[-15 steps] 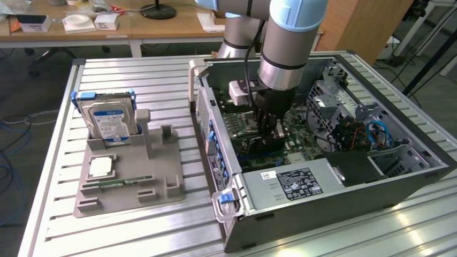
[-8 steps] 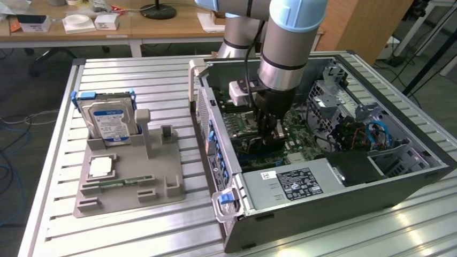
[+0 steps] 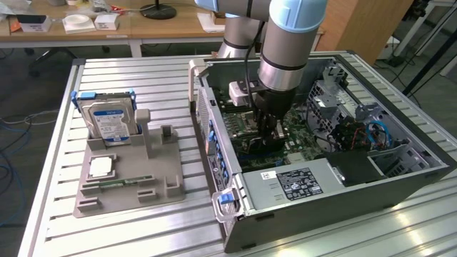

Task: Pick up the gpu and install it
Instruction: 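Insert the gpu into the slot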

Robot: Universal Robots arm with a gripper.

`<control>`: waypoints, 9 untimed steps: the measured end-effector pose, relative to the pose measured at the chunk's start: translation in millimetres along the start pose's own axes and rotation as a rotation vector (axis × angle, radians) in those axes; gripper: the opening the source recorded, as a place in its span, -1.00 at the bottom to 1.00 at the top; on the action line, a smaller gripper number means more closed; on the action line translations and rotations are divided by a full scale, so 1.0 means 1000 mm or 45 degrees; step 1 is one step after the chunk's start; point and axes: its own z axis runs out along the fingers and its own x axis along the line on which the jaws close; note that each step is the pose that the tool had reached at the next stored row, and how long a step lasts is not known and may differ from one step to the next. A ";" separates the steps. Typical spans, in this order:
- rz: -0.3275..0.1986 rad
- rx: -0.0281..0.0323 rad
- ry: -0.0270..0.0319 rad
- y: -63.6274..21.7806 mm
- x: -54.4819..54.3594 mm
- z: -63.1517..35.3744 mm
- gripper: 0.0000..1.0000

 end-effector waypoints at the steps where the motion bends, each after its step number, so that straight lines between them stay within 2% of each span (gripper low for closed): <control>1: 0.000 0.0000 0.0002 0.0000 0.000 0.0000 -0.47; 9: 0.000 0.0001 0.0007 0.0000 0.000 0.0000 -0.47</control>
